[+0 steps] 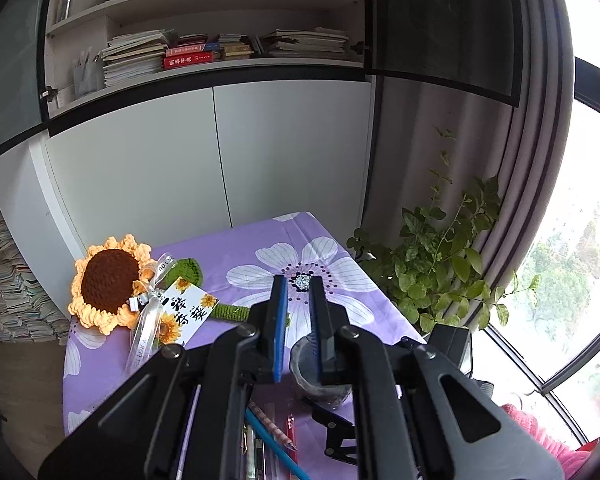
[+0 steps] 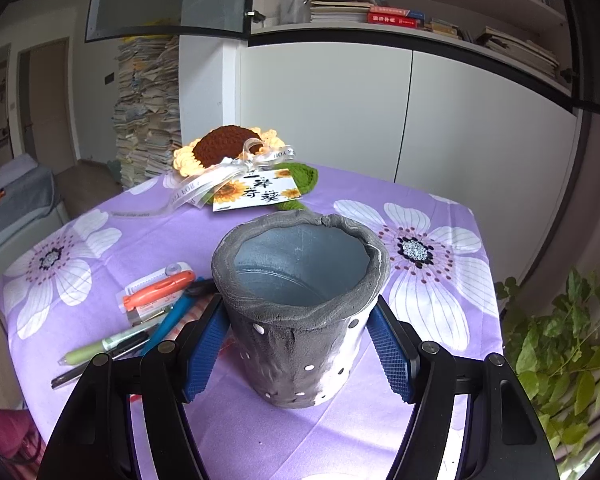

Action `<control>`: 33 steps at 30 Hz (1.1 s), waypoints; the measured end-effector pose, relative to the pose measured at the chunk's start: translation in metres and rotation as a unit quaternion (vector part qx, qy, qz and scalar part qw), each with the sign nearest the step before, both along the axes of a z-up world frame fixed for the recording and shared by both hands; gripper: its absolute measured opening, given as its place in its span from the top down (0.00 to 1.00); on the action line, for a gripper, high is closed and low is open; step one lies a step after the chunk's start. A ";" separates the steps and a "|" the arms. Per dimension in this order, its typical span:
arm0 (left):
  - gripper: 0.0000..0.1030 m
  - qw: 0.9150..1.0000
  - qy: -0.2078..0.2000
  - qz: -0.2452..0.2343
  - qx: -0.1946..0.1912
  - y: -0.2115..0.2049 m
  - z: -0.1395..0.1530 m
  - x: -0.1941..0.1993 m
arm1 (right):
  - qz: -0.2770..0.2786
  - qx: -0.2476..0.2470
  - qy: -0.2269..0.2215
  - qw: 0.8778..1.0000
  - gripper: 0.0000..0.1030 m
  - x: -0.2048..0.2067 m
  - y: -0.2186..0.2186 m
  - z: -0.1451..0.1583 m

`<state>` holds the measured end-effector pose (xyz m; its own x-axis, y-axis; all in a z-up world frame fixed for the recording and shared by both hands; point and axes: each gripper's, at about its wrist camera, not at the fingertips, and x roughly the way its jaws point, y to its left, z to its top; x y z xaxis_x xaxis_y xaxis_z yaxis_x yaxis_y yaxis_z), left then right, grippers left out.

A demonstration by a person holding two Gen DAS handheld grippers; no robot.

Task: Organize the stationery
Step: 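Lift the black marker with the left gripper toward the held pen holder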

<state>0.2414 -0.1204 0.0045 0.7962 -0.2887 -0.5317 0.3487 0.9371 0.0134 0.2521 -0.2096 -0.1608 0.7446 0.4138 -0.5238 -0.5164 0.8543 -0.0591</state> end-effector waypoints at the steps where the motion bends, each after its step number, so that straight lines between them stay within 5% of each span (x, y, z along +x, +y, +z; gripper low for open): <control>1: 0.91 1.000 -0.003 0.000 0.003 0.000 0.000 0.000 | 0.000 0.002 0.001 1.000 0.31 0.000 0.000 0.000; 5: 0.88 1.000 0.009 0.015 0.018 0.008 -0.015 0.007 | -0.002 0.008 0.006 1.000 0.31 0.001 -0.001 0.000; 9: 0.86 0.995 0.075 0.037 0.048 0.020 -0.059 0.029 | -0.003 0.006 0.005 1.000 0.31 0.001 -0.002 0.000; 15: 0.85 0.984 0.168 0.057 0.020 0.051 -0.119 0.038 | -0.003 0.006 0.005 1.000 0.31 0.002 -0.002 0.000; 20: 0.54 0.985 0.164 0.048 0.039 0.046 -0.136 0.033 | -0.003 0.006 0.006 1.000 0.31 0.002 -0.002 0.000; 27: 0.60 0.982 0.178 0.040 0.054 0.047 -0.156 0.042 | -0.006 0.005 0.006 1.000 0.31 0.003 -0.002 0.000; 33: 0.84 0.979 0.194 0.028 0.064 0.045 -0.168 0.047 | -0.006 0.005 0.006 1.000 0.31 0.003 -0.002 0.000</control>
